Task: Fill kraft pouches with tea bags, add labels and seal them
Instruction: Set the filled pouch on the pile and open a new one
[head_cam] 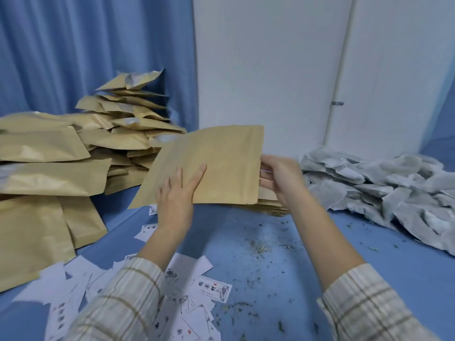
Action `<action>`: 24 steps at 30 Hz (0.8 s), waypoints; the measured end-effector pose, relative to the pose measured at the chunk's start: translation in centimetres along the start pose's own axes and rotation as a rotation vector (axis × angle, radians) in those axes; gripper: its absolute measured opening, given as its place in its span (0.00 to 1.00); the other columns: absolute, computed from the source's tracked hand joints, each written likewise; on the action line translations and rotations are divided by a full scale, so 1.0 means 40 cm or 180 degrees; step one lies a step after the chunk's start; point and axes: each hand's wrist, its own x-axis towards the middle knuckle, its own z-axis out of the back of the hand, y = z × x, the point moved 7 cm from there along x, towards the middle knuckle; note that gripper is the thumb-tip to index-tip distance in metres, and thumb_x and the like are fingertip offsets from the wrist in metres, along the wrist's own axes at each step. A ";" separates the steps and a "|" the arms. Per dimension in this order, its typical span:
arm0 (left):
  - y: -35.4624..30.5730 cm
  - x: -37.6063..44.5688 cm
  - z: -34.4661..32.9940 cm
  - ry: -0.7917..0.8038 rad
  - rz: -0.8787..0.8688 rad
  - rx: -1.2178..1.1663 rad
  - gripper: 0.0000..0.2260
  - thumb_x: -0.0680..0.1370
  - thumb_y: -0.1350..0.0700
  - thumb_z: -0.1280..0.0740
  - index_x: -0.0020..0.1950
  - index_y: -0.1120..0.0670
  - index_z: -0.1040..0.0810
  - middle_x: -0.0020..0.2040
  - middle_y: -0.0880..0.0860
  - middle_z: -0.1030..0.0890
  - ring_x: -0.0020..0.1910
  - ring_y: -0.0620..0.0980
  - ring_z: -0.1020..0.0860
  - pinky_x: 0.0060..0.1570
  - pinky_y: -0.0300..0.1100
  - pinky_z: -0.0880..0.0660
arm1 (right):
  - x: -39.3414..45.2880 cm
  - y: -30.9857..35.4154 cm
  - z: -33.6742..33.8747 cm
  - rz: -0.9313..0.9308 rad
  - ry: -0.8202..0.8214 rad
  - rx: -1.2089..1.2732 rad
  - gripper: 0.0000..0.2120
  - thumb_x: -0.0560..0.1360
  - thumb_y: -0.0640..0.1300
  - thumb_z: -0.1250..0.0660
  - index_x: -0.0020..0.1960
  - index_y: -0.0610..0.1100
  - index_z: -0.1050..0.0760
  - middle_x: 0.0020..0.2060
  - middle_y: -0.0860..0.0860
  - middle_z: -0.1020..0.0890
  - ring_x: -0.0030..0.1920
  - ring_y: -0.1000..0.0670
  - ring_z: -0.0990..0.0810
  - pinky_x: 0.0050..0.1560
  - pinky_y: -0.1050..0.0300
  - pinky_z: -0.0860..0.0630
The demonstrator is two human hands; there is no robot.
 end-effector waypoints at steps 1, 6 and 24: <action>0.009 -0.014 -0.007 0.0063 -0.0031 0.0064 0.42 0.73 0.71 0.42 0.74 0.36 0.56 0.72 0.58 0.42 0.62 0.58 0.36 0.62 0.48 0.40 | -0.007 -0.013 0.009 -0.0062 -0.0131 -0.0081 0.06 0.73 0.38 0.35 0.46 0.36 0.22 0.33 0.46 0.18 0.29 0.52 0.19 0.31 0.59 0.21; 0.016 -0.093 -0.104 0.1495 -0.0254 0.0030 0.37 0.77 0.49 0.38 0.75 0.40 0.63 0.76 0.57 0.53 0.74 0.59 0.50 0.70 0.51 0.48 | -0.022 -0.101 0.033 -0.0480 -0.0329 -0.0006 0.03 0.73 0.32 0.36 0.40 0.35 0.25 0.25 0.48 0.21 0.21 0.54 0.22 0.26 0.62 0.23; -0.159 -0.002 0.030 0.0896 0.1448 -0.2797 0.15 0.74 0.41 0.36 0.44 0.52 0.23 0.37 0.50 0.20 0.35 0.50 0.20 0.31 0.41 0.20 | -0.077 -0.128 -0.044 -0.0406 0.0364 -0.0573 0.08 0.74 0.37 0.34 0.50 0.33 0.21 0.48 0.38 0.18 0.51 0.41 0.18 0.57 0.41 0.24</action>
